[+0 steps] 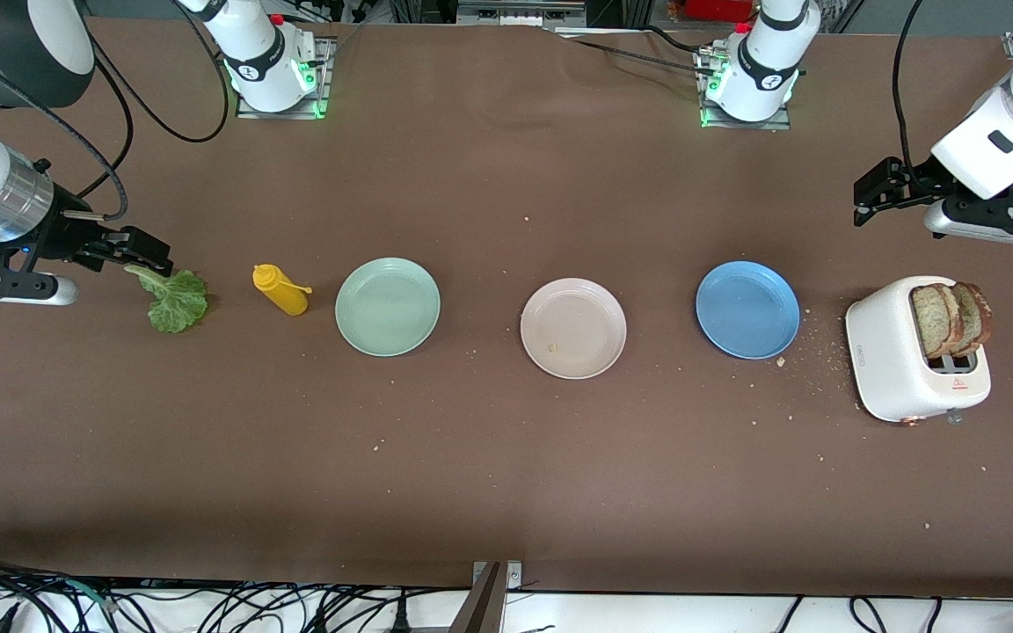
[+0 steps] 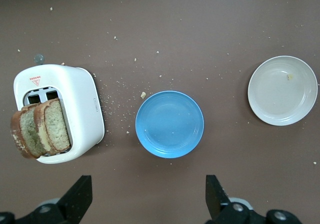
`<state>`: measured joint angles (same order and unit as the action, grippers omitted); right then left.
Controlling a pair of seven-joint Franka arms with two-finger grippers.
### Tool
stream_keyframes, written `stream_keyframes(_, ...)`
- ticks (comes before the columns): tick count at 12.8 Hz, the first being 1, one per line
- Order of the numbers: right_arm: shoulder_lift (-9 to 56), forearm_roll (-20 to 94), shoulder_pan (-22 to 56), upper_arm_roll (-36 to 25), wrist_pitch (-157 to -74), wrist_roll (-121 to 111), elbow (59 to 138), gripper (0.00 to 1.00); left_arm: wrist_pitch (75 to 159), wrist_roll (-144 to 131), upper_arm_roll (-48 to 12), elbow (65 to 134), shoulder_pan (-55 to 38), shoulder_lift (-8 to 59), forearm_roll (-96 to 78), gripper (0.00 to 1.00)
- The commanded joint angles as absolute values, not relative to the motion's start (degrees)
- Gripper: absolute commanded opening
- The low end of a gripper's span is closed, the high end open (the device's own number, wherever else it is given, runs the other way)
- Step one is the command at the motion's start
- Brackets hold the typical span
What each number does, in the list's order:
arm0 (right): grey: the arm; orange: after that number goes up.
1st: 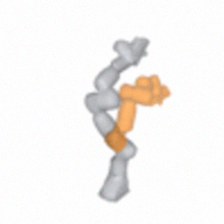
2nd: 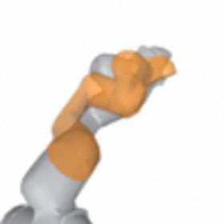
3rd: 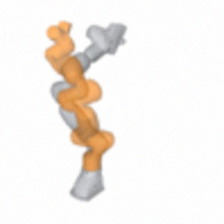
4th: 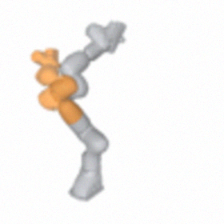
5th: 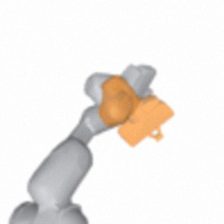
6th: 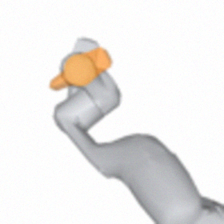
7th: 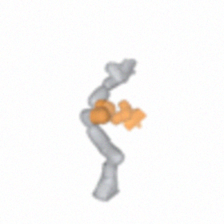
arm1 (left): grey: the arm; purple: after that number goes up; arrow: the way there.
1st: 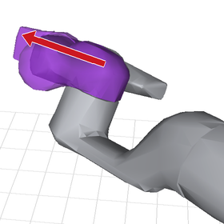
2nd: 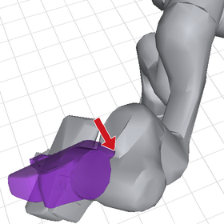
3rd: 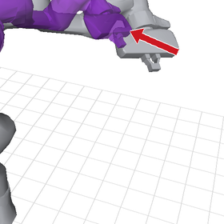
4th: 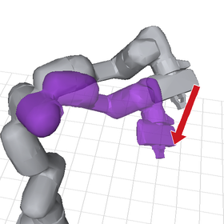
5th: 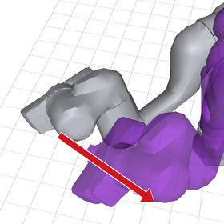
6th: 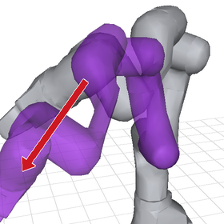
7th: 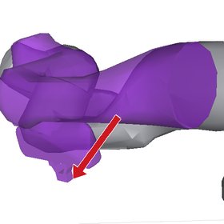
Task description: Make sandwich in beige plate with both arms
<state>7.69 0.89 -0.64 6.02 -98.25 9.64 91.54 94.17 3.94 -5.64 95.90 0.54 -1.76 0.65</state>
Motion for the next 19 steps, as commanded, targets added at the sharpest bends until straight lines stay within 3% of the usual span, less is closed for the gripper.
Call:
stream_keyframes(1,5.98,1.67,-0.97,6.24,-98.88,9.05,93.08,1.00,93.52,4.57,-5.71,95.80,1.23,-1.93,-1.41,1.00)
stream_keyframes(19,5.89,1.41,-0.97,6.24,-93.96,8.96,92.81,1.00,93.52,3.69,-5.71,94.83,1.14,-1.67,-0.79,1.00)
